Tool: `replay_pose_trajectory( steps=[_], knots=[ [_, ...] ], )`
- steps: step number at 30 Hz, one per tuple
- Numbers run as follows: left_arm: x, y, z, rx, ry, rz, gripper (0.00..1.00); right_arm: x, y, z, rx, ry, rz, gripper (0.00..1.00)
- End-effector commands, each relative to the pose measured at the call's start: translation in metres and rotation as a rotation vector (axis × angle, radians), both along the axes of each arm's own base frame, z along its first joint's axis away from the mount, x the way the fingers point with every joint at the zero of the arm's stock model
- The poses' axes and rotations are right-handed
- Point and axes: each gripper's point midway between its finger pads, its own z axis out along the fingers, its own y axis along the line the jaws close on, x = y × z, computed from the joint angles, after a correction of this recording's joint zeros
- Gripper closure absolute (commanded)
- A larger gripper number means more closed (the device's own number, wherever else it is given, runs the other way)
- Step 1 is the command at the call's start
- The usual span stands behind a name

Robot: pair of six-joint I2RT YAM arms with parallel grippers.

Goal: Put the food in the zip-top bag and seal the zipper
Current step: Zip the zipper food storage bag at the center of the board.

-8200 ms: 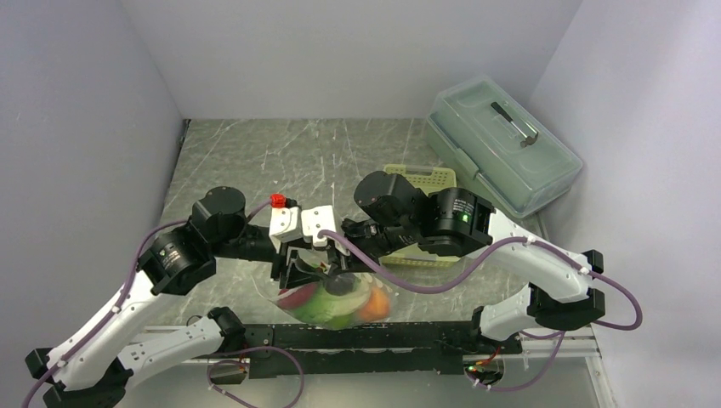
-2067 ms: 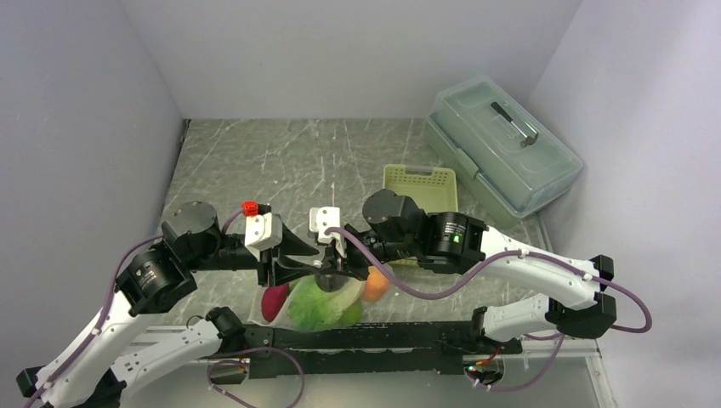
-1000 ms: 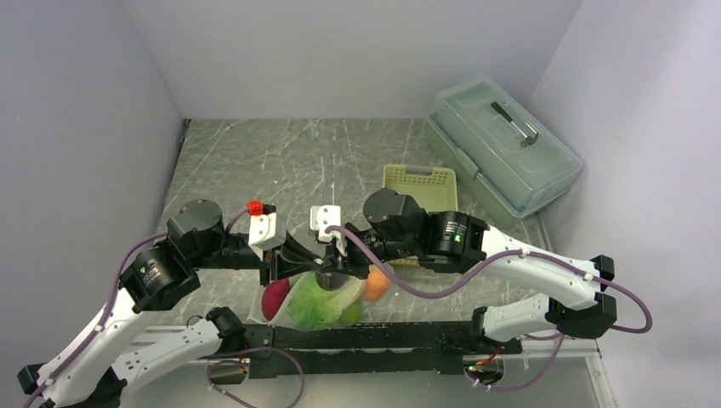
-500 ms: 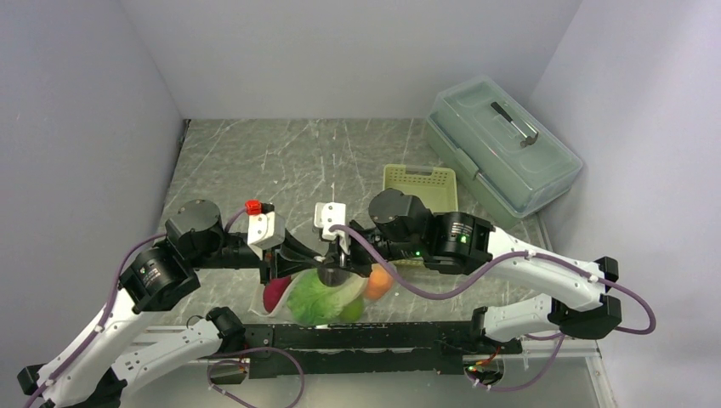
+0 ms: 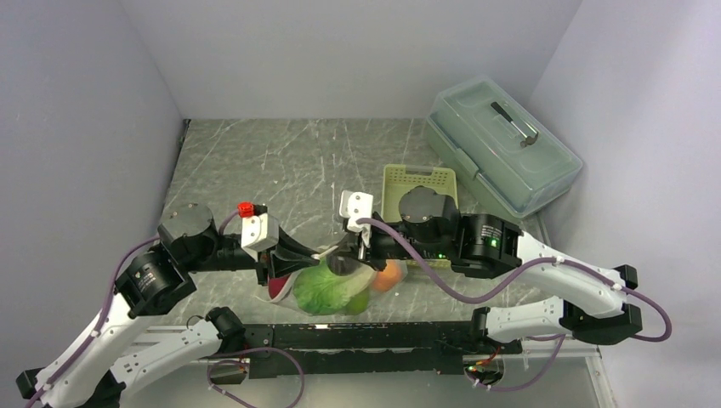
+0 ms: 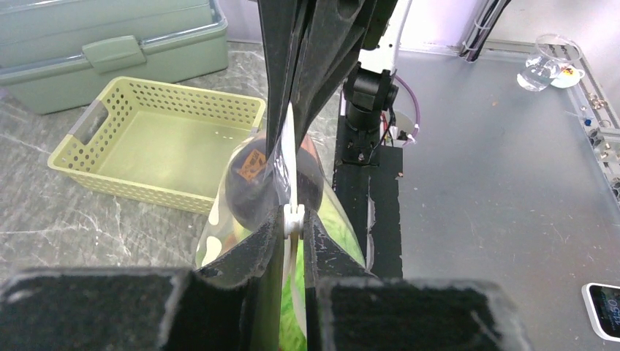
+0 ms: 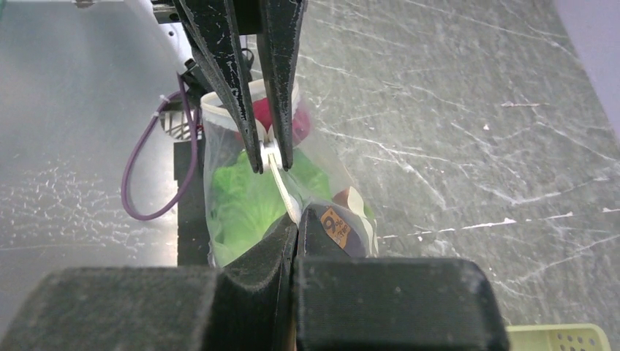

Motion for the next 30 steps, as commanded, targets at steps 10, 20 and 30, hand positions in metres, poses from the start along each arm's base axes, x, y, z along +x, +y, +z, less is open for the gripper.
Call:
replay_pose_trajectory(
  steps=[10, 20, 30],
  knots=[
    [-0.002, 0.009, -0.015, 0.037, 0.036, 0.030, 1.00, 0.040, -0.025, 0.074, 0.273, -0.089, -0.261, 1.00],
    [-0.003, 0.013, -0.017, 0.036, 0.036, 0.047, 1.00, 0.066, -0.039, 0.076, 0.290, -0.088, -0.424, 1.00],
    [-0.003, 0.018, -0.018, 0.035, 0.034, 0.075, 1.00, 0.091, -0.052, 0.066, 0.274, -0.066, -0.543, 1.00]
  ],
)
